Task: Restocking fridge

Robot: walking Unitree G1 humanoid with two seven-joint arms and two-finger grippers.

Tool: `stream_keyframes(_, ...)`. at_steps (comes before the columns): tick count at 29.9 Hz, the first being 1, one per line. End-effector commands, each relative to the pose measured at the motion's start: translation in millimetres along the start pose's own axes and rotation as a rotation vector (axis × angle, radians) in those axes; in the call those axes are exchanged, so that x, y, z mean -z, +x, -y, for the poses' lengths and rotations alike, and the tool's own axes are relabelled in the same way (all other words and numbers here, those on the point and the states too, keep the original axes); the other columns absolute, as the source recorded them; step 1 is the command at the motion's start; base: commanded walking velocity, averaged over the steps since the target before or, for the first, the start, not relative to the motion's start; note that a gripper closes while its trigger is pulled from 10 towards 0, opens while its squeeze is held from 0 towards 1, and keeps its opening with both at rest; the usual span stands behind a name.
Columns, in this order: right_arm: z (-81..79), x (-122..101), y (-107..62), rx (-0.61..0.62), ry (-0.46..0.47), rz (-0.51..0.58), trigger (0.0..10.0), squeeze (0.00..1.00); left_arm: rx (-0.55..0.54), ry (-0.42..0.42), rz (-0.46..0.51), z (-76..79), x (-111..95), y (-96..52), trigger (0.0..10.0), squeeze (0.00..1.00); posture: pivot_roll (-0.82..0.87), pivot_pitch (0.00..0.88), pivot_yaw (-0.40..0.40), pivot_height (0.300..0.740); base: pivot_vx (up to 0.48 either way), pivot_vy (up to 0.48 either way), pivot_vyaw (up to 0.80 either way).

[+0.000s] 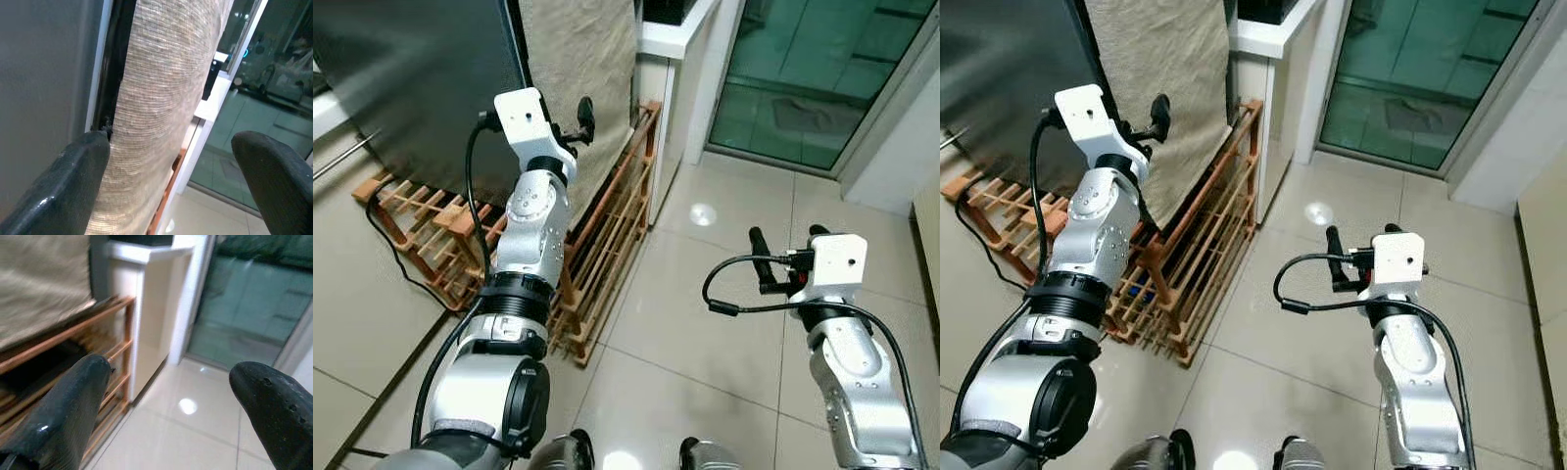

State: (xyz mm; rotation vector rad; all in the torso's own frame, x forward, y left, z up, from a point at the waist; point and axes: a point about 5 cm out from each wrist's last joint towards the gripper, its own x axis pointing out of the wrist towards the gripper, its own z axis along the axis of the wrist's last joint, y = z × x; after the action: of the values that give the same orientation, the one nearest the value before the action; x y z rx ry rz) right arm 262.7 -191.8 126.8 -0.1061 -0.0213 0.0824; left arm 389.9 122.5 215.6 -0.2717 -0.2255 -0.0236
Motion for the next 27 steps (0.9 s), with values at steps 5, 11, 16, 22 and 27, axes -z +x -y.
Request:
stream_keyframes(5,1.9,-13,5.4,-0.103,-0.013,0.013,10.0,0.16,-0.002,0.000,-0.006,1.0,-1,1.6,10.0,0.00,-0.26,0.133,0.042,0.735,0.000,0.000,0.00)
stream_keyframes(11,0.0,-14,4.7,-0.110,-0.020,0.023,10.0,0.16,-0.004,0.008,0.029,-0.8,-8,0.8,10.0,0.00,-0.26,0.132,0.040,0.735,0.000,0.000,0.00)
stream_keyframes(16,10.0,-24,-4.0,0.061,-0.011,0.093,10.0,0.15,0.100,-0.002,0.052,0.5,-14,-13.7,10.0,0.00,-0.25,0.130,0.044,0.735,0.000,0.000,0.00)
stream_keyframes(22,-3.1,-25,-32.3,0.133,-0.033,0.149,10.0,0.15,0.290,0.141,0.053,-13.4,1,-82.0,10.0,0.00,-0.20,0.102,0.037,0.735,0.000,0.000,0.00)
stream_keyframes(27,-5.5,-25,-26.5,0.101,-0.012,0.218,10.0,0.14,0.313,0.198,-0.030,-30.0,29,-123.2,10.0,0.00,-0.18,0.067,0.031,0.735,0.000,0.000,0.00)
